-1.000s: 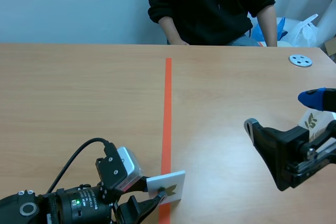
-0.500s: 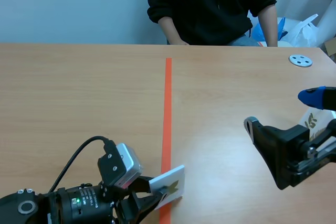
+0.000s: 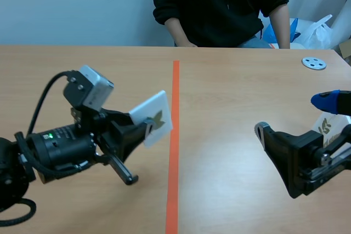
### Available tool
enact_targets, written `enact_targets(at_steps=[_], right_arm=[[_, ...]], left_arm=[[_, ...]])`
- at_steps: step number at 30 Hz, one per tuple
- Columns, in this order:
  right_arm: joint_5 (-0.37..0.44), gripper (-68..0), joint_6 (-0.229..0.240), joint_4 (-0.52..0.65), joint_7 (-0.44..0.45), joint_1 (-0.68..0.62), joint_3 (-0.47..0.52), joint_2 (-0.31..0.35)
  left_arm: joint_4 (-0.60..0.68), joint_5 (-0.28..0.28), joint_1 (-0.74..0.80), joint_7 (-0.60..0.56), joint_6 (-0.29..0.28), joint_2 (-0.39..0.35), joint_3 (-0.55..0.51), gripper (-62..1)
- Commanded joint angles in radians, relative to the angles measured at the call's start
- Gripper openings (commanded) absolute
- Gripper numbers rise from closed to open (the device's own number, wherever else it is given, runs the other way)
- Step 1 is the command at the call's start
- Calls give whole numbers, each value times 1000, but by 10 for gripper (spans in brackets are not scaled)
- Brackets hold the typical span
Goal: Sort the leaf by its shape. The table is split by an orange tape line. A compound leaf with several leaflets goes to the left side, a simple leaf with one blade goes to the right side. Return to the home posture when a red brick is placed on the table.
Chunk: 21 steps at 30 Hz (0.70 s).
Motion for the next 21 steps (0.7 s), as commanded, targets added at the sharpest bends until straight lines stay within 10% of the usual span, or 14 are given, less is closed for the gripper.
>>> enact_targets(at_steps=[1, 21], right_arm=[[10, -33, -4, 16, 15, 11, 24, 16], [10, -33, -5, 16, 33, 11, 35, 16]], left_arm=[[0, -40, 2, -10, -2, -25, -27, -569], [-126, -106, 2, -44, 151, -158, -272, -568]])
